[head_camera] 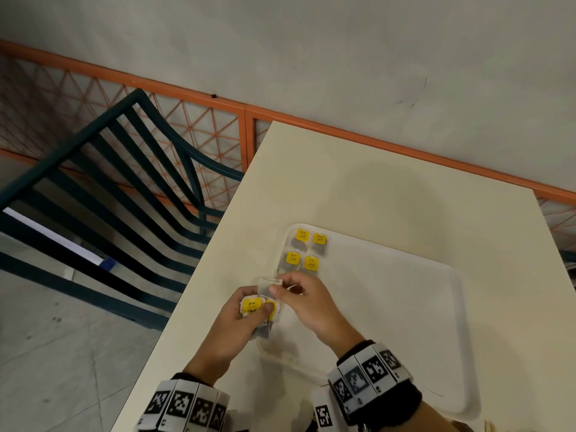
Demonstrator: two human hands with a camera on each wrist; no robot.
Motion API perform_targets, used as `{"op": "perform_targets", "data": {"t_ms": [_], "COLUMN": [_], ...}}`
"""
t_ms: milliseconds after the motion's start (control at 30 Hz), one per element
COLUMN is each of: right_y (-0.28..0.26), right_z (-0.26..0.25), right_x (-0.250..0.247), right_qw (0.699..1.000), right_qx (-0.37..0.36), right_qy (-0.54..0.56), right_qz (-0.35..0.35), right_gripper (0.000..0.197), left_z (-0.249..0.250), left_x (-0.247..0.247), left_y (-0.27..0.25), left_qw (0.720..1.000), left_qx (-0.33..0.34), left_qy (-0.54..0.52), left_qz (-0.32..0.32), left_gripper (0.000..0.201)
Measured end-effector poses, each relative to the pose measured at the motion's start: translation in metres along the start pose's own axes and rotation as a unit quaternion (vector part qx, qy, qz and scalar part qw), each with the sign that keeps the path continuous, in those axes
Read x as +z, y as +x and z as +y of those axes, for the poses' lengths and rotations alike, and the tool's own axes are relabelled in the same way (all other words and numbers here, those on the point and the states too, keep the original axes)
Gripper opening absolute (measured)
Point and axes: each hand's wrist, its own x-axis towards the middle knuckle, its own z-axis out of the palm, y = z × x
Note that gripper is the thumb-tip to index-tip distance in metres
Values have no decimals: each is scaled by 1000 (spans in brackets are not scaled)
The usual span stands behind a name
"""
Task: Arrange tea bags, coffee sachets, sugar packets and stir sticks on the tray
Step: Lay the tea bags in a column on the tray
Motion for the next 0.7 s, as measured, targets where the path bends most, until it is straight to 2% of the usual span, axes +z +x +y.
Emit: {"op": "perform_targets", "data": {"t_ms": [33, 133, 233, 333, 400, 500, 567, 633, 700], "right_y": [-1, -4, -11, -18, -23, -25, -24, -21, -18], "right_z": [-1, -4, -6, -3, -3, 0, 4, 9, 13], "right_x": [-1, -8, -13, -14, -13, -11, -9, -8, -7], "right_qw": [1000, 997, 996, 996, 995, 996, 997, 993, 986], "right_qx": [3, 0, 2, 12, 25, 44, 53, 76, 109], "right_qy": [21, 63, 89, 72, 73, 63, 55, 91, 123], "right_qz": [15, 38, 3, -48, -58, -38, -12, 11, 17], "right_gripper": [3, 15, 13, 13, 13, 20, 17, 8, 14], "left_z": [-2, -8, -5, 1, 2, 2, 0, -2, -5], "left_x": [-2, -7, -8, -6, -6, -6, -6, -7, -7], "left_y": [0, -3, -6, -8, -8, -9, -10, -10, -9], "left_qw": [1000, 1000, 1000, 999, 999, 999, 1000, 999, 1000], "left_qx": [-6, -10, -6, 5, 18, 28, 29, 32, 31], "left_qy": [3, -3, -21, -43, -32, -15, -9, -6, -3], "left_qz": [2, 11, 21, 8, 10, 8, -1, -5, -4], "left_gripper": [15, 10, 13, 21, 24, 23, 23, 25, 26]}}
